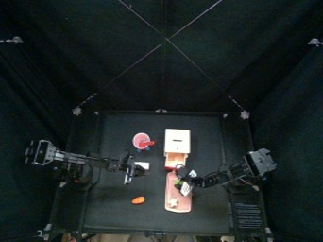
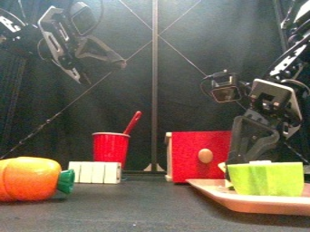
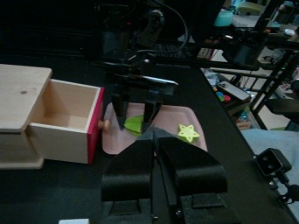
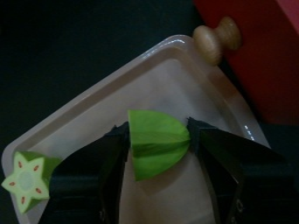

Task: Grab starfruit top

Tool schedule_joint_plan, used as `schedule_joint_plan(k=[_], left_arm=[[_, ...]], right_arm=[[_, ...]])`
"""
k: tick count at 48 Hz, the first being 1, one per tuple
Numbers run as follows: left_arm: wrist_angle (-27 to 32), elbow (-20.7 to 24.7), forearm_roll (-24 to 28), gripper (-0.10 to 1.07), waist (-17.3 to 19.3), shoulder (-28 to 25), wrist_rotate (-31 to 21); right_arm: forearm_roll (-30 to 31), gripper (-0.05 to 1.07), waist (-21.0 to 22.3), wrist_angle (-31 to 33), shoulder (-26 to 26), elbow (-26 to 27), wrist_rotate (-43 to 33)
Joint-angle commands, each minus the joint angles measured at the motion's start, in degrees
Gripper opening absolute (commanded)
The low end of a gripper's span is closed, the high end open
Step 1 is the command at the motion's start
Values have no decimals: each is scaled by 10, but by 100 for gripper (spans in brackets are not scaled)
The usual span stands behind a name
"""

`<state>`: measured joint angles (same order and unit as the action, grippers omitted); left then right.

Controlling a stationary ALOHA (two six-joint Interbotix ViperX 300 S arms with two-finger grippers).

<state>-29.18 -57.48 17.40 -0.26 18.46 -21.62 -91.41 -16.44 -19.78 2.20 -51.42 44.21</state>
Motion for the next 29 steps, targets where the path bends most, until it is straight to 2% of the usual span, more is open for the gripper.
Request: schedule_joint_plan(k=[1, 15, 29], left_arm=[[-6, 6, -2, 43, 1, 0, 1], [-6, 6, -2, 43, 1, -1, 1], [-6, 8, -2, 43, 1, -4, 1]], right_arm=[[1, 68, -2, 4, -22, 11, 1], [11, 67, -4, 19, -61, 14, 1], [20, 67, -4, 22, -64, 18, 0]])
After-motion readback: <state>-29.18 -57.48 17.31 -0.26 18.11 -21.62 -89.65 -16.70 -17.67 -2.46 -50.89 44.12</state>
